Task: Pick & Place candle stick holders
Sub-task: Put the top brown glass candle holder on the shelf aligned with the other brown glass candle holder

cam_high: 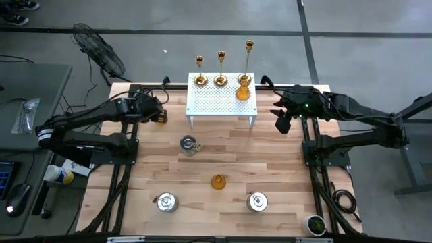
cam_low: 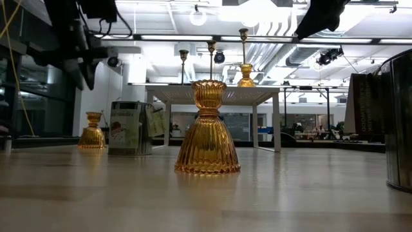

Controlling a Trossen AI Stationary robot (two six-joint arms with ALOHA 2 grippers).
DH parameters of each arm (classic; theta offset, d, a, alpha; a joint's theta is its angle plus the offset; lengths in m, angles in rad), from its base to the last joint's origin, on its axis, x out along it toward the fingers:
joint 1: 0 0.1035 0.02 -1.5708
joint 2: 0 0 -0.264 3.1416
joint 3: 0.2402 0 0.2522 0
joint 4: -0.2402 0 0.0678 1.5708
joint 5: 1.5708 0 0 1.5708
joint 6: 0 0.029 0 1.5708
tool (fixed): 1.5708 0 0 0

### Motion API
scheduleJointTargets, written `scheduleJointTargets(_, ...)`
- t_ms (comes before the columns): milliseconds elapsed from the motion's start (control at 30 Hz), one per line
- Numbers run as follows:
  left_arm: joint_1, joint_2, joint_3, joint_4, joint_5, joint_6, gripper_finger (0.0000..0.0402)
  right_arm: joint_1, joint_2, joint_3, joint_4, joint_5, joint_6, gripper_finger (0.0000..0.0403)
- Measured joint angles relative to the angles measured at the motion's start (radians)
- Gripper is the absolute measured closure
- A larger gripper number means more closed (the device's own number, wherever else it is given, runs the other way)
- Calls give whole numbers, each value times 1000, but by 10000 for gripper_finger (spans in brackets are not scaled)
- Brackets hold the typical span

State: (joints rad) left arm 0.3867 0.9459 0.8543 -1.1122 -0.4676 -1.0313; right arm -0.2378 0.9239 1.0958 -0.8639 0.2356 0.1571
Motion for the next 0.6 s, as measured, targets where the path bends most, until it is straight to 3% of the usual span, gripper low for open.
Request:
scheduleJointTargets(133, 112, 26, 0, -14, 104, -34, 235, 0, 0, 0, 0, 0, 0, 263)
scheduleJointTargets(300, 252, 62, 0, 20, 246, 86, 218, 0, 0, 0, 0, 0, 0, 263)
scheduleJointTargets(500, 321, 72, 0, 102, 280, 379, 218, 0, 0, 0, 0, 0, 0, 263)
scheduleJointTargets(600, 320, 72, 0, 122, 278, 422, 218, 0, 0, 0, 0, 0, 0, 263)
